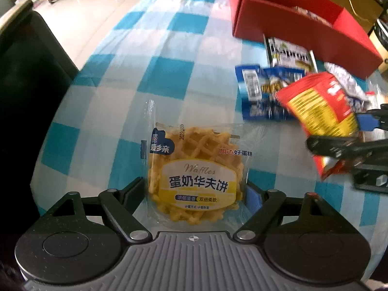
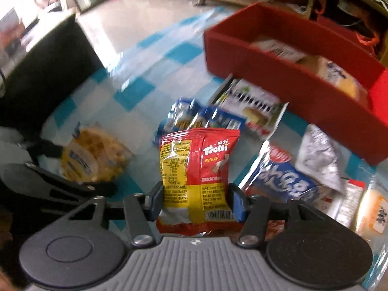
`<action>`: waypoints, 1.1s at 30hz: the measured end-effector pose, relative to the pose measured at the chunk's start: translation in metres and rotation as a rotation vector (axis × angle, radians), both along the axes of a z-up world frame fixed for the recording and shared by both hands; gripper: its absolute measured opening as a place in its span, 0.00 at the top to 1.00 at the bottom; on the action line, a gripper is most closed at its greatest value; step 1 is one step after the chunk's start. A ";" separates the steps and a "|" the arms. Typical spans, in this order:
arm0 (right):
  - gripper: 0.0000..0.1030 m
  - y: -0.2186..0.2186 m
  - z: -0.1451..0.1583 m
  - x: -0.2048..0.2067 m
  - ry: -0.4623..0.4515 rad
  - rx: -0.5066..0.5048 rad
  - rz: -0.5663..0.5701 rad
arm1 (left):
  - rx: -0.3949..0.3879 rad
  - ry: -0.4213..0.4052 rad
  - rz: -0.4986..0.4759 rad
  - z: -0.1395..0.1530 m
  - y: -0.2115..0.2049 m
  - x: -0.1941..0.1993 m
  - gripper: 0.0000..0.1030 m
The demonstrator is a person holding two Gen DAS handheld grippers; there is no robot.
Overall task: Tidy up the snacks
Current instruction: 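Grasp the waffle cake with the left tool while the right tool grasps the Trolli bag, then carry both snacks into the red box and open both tools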
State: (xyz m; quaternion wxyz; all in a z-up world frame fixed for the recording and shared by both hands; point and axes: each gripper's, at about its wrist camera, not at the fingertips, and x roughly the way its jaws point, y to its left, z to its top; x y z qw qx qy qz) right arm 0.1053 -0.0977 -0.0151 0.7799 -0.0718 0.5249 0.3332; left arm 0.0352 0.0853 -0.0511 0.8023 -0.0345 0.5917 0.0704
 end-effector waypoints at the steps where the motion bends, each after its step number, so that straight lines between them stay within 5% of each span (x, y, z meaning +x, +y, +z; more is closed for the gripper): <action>1: 0.48 -0.005 0.005 0.002 -0.001 0.021 -0.017 | -0.002 -0.007 0.005 0.003 0.000 0.000 0.16; 15: 0.48 -0.038 0.034 0.021 -0.011 0.143 -0.145 | -0.078 -0.123 0.036 0.042 -0.002 0.012 0.17; 33: 0.48 -0.062 0.056 0.045 -0.064 0.194 -0.237 | -0.046 -0.219 -0.053 0.074 -0.043 0.069 0.17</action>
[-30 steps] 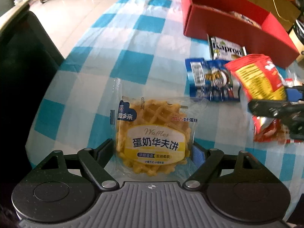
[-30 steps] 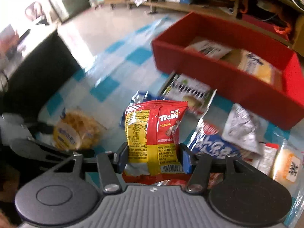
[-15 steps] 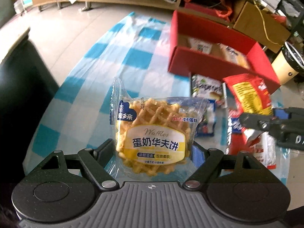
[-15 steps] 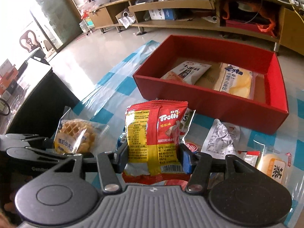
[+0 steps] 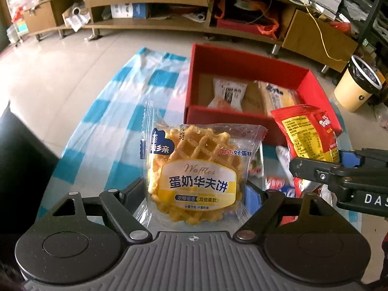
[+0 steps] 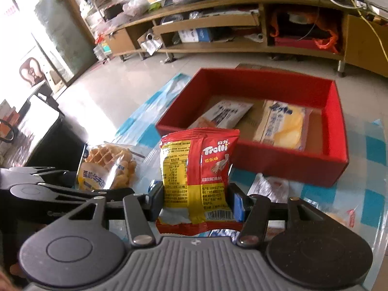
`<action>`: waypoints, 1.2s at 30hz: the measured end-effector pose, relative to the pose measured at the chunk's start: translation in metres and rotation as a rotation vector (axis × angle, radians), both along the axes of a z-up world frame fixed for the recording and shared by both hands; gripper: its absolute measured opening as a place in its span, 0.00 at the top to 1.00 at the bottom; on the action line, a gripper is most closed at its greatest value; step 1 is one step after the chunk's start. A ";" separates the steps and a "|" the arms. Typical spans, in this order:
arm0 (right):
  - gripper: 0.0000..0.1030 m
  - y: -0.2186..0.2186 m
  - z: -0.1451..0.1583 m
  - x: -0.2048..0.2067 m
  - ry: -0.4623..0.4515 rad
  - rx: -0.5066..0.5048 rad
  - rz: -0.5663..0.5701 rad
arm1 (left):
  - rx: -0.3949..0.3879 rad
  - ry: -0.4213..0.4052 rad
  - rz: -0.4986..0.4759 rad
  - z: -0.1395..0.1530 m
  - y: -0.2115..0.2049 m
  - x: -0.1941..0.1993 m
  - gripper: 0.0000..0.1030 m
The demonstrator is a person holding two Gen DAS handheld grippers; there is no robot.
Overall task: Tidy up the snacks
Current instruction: 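Carry both snacks into the red box and open both tools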
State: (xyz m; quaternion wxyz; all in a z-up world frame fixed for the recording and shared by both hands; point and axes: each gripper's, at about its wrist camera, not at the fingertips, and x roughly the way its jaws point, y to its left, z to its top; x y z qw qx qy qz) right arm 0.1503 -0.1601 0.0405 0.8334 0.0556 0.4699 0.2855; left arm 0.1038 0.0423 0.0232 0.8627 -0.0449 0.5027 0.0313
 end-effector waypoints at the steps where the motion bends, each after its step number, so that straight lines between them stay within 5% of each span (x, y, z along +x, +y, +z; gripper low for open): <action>1: 0.48 -0.002 0.002 0.003 -0.004 0.004 -0.009 | 0.002 -0.005 -0.002 0.002 -0.002 0.004 0.17; 22: 0.48 -0.032 0.008 0.086 -0.031 0.018 -0.156 | 0.037 -0.074 -0.032 0.013 -0.050 0.103 0.17; 36: 0.48 -0.033 -0.034 0.141 0.052 -0.024 -0.205 | 0.079 -0.039 -0.006 -0.017 -0.054 0.152 0.16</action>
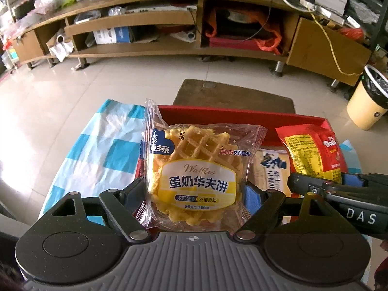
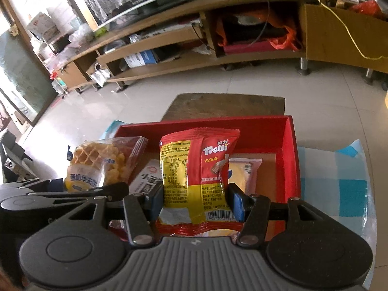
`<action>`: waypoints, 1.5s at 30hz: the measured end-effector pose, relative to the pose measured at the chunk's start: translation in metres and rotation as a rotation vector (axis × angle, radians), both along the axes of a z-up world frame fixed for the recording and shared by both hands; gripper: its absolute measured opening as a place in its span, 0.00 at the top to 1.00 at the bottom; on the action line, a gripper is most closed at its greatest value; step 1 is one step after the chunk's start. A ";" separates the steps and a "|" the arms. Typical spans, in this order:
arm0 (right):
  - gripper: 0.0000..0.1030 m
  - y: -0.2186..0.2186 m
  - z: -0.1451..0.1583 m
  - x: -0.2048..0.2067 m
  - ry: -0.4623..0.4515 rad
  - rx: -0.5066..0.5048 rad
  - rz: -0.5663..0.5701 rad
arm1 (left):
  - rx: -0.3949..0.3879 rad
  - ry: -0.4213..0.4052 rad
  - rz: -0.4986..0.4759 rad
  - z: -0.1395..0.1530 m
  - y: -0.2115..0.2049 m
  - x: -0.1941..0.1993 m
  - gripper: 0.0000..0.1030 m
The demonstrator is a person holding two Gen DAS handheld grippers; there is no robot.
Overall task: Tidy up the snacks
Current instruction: 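Carry both snacks into the red box and open both tools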
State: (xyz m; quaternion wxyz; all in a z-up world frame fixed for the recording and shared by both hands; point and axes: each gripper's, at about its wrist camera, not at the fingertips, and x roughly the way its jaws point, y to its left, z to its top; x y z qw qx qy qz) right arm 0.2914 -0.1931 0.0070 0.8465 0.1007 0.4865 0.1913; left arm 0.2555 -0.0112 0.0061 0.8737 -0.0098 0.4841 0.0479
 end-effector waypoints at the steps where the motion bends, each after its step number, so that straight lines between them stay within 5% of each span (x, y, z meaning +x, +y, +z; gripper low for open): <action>1: 0.48 0.001 -0.003 0.001 0.005 -0.007 0.001 | 0.000 0.006 0.003 -0.003 0.001 0.002 0.16; 11: 0.47 0.003 -0.024 0.013 0.055 -0.050 -0.017 | 0.021 0.055 0.013 -0.022 0.003 0.009 0.13; 28: 0.47 -0.002 -0.013 0.004 0.027 -0.069 -0.034 | 0.021 0.041 0.023 -0.014 0.002 0.000 0.11; 45: 0.43 -0.001 0.007 -0.054 0.027 -0.064 0.025 | 0.012 0.048 0.034 -0.005 0.019 -0.054 0.08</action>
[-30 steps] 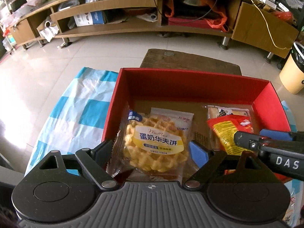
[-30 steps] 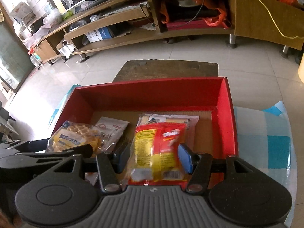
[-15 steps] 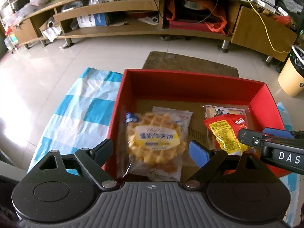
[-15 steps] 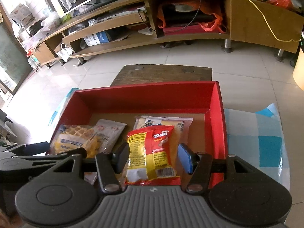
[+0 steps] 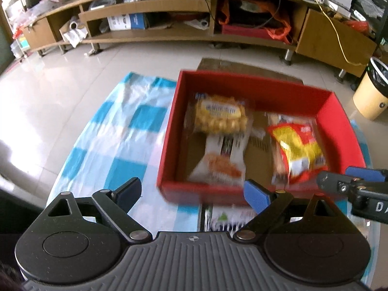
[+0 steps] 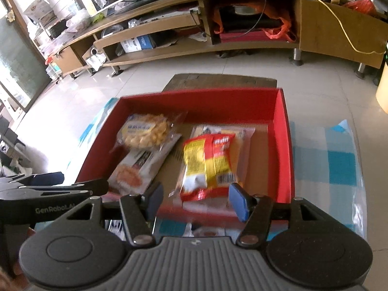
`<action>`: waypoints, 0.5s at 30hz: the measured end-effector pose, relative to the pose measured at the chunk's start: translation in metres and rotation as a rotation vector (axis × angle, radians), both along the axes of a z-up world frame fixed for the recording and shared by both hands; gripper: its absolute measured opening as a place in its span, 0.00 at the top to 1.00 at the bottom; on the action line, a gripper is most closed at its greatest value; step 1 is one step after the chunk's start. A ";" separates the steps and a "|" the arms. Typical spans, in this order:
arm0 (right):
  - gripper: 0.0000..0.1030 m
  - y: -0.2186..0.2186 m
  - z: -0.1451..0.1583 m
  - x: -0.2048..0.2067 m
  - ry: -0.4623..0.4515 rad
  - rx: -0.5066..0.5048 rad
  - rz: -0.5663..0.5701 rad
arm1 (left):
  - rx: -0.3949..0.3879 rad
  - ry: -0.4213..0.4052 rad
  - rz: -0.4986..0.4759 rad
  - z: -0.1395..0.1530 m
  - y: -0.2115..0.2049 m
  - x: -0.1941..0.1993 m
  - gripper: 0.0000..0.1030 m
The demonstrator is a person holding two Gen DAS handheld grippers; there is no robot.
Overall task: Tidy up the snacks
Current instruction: 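Carry both snacks into the red box and open both tools, then move the left tool to the blue coconut bag while the right tool reaches the red snack bag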
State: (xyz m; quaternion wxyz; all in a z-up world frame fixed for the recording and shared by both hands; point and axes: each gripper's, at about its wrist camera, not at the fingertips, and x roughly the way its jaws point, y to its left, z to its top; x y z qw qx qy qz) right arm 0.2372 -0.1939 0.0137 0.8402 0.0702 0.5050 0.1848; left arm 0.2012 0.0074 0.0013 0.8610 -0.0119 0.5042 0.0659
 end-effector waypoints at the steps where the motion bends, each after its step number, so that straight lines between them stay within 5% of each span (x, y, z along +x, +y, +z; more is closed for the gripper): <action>1: 0.43 0.000 0.000 -0.005 -0.001 -0.003 0.005 | -0.005 0.010 0.000 -0.003 0.002 -0.005 0.08; 8: 0.42 -0.003 0.007 -0.036 -0.007 0.016 0.021 | -0.015 0.095 -0.010 -0.028 0.005 -0.035 0.08; 15: 0.42 0.001 0.010 -0.063 0.005 0.037 0.056 | -0.066 0.096 -0.068 -0.044 0.013 -0.039 0.07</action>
